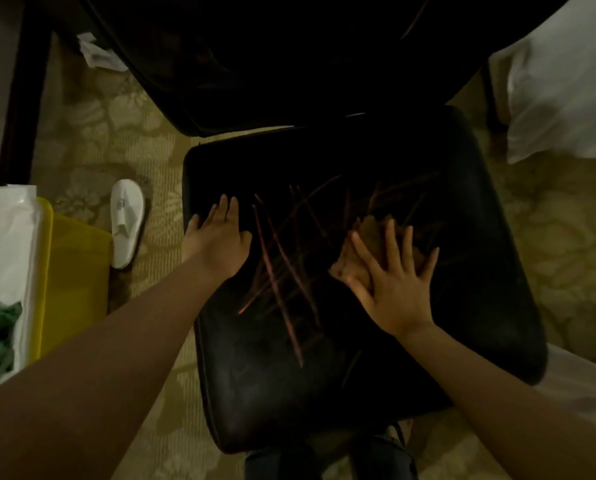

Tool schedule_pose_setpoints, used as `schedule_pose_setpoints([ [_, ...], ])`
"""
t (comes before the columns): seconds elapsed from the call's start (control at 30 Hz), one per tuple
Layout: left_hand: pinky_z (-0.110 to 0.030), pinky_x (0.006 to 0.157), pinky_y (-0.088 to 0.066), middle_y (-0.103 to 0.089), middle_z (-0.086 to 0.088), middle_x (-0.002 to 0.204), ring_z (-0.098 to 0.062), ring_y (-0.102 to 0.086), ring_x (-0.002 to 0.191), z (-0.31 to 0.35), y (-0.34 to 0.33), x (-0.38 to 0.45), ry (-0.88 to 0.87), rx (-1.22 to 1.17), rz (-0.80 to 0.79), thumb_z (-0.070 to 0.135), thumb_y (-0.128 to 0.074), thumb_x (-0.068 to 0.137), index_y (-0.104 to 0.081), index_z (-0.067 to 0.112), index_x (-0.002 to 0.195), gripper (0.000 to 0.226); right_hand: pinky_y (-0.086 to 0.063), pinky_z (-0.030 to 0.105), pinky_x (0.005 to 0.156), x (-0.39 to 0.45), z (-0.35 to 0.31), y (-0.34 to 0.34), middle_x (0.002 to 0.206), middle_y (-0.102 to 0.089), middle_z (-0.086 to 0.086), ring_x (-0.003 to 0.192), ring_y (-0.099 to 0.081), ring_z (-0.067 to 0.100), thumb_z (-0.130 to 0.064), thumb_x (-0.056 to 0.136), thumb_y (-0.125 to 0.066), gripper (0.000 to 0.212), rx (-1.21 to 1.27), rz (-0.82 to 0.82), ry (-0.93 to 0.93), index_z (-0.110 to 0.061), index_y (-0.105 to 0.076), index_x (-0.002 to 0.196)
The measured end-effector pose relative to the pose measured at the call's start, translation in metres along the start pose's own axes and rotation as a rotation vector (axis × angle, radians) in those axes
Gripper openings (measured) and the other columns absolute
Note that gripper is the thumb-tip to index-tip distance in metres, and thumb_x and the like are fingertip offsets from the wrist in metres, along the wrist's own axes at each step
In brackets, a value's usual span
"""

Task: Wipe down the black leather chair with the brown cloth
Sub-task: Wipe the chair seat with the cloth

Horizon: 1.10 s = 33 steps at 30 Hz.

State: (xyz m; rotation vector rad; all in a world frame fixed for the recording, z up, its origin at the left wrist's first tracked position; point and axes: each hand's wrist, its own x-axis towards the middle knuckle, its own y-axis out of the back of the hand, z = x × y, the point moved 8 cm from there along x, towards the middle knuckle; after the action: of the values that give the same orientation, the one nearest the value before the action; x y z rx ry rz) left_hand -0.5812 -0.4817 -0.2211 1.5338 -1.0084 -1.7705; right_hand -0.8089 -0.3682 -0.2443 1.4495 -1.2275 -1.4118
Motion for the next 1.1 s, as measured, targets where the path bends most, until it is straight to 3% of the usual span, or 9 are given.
schedule_pose_setpoints([
  [0.1, -0.036, 0.116, -0.006, 0.002, -0.007, 0.157, -0.017, -0.003, 0.144, -0.003, -0.003, 0.002, -0.009, 0.018, 0.003, 0.028, -0.024, 0.098, -0.002, 0.009, 0.148, 0.058, 0.004, 0.067, 0.108, 0.039, -0.001, 0.008, 0.156, 0.017, 0.005, 0.141, 0.02, 0.033, -0.06, 0.092, -0.012, 0.059, 0.095, 0.012, -0.168, -0.045, 0.015, 0.143],
  [0.23, -0.034, 0.116, -0.006, 0.002, -0.007, 0.157, -0.016, -0.003, 0.144, -0.004, -0.005, 0.003, -0.014, 0.002, 0.0, 0.027, -0.023, 0.098, -0.003, 0.009, 0.148, 0.056, 0.012, 0.064, 0.107, 0.088, -0.045, 0.014, 0.156, 0.018, -0.001, 0.141, 0.022, 0.032, -0.049, 0.098, -0.02, 0.059, 0.189, 0.023, -0.216, -0.038, 0.01, 0.147],
  [0.37, -0.033, 0.115, -0.009, 0.001, -0.007, 0.157, -0.017, -0.004, 0.144, -0.003, -0.006, 0.007, -0.005, -0.055, -0.003, 0.026, -0.021, 0.099, -0.005, 0.009, 0.148, 0.054, 0.009, 0.057, 0.11, 0.082, -0.107, 0.004, 0.158, 0.007, 0.0, 0.144, 0.011, 0.032, -0.046, 0.096, -0.027, 0.063, 0.114, 0.016, -0.01, -0.031, 0.002, 0.149],
  [0.5, -0.041, 0.116, -0.011, -0.001, -0.01, 0.157, -0.022, -0.004, 0.144, -0.001, -0.005, 0.006, -0.025, -0.038, -0.033, 0.025, -0.019, 0.098, -0.009, 0.006, 0.148, 0.054, -0.015, 0.058, 0.112, 0.034, -0.138, -0.003, 0.151, -0.032, 0.005, 0.14, -0.022, 0.035, -0.042, 0.091, -0.031, 0.056, 0.128, 0.1, 0.242, -0.021, -0.036, 0.143],
  [0.73, -0.041, 0.114, -0.015, 0.0, -0.009, 0.157, -0.022, -0.007, 0.144, -0.001, -0.001, 0.009, 0.039, -0.032, -0.104, 0.035, -0.018, 0.099, -0.007, 0.009, 0.148, 0.057, -0.015, 0.048, 0.113, -0.032, -0.103, -0.021, 0.154, -0.025, 0.0, 0.143, -0.016, 0.025, -0.046, 0.089, -0.035, 0.061, -0.018, -0.005, 0.541, -0.026, -0.025, 0.147],
  [0.8, -0.041, 0.115, -0.015, 0.003, -0.007, 0.157, -0.021, -0.005, 0.144, -0.001, -0.005, 0.008, 0.049, -0.046, -0.108, 0.042, -0.019, 0.098, -0.004, 0.009, 0.148, 0.062, -0.02, 0.048, 0.111, -0.027, -0.067, -0.016, 0.152, -0.031, 0.001, 0.141, -0.022, 0.027, -0.044, 0.087, -0.04, 0.062, 0.027, 0.012, 0.455, -0.026, -0.027, 0.145],
  [0.87, -0.041, 0.115, -0.015, 0.004, -0.008, 0.157, -0.022, -0.003, 0.145, 0.0, -0.008, 0.006, 0.039, -0.05, -0.093, 0.049, -0.02, 0.096, -0.002, 0.009, 0.148, 0.068, -0.024, 0.051, 0.11, -0.006, -0.024, -0.004, 0.151, -0.032, 0.004, 0.14, -0.024, 0.03, -0.043, 0.087, -0.037, 0.061, 0.083, 0.061, 0.238, -0.025, -0.03, 0.144],
  [1.0, -0.038, 0.115, -0.014, 0.006, -0.007, 0.157, -0.019, 0.0, 0.145, -0.001, -0.012, 0.004, 0.039, -0.074, -0.056, 0.056, -0.016, 0.093, 0.0, 0.009, 0.148, 0.075, 0.007, 0.049, 0.115, 0.051, 0.009, 0.01, 0.158, 0.007, 0.001, 0.144, 0.011, 0.028, -0.046, 0.096, -0.022, 0.06, 0.205, 0.064, -0.203, -0.031, 0.0, 0.15],
  [1.1, -0.036, 0.116, -0.011, 0.007, -0.005, 0.157, -0.017, 0.003, 0.144, -0.003, -0.016, 0.005, 0.031, -0.131, -0.047, 0.056, -0.015, 0.093, 0.001, 0.011, 0.148, 0.073, 0.013, 0.052, 0.112, 0.084, -0.031, 0.012, 0.157, 0.013, 0.002, 0.142, 0.017, 0.031, -0.044, 0.098, -0.026, 0.062, 0.266, 0.053, -0.283, -0.028, 0.006, 0.15],
])
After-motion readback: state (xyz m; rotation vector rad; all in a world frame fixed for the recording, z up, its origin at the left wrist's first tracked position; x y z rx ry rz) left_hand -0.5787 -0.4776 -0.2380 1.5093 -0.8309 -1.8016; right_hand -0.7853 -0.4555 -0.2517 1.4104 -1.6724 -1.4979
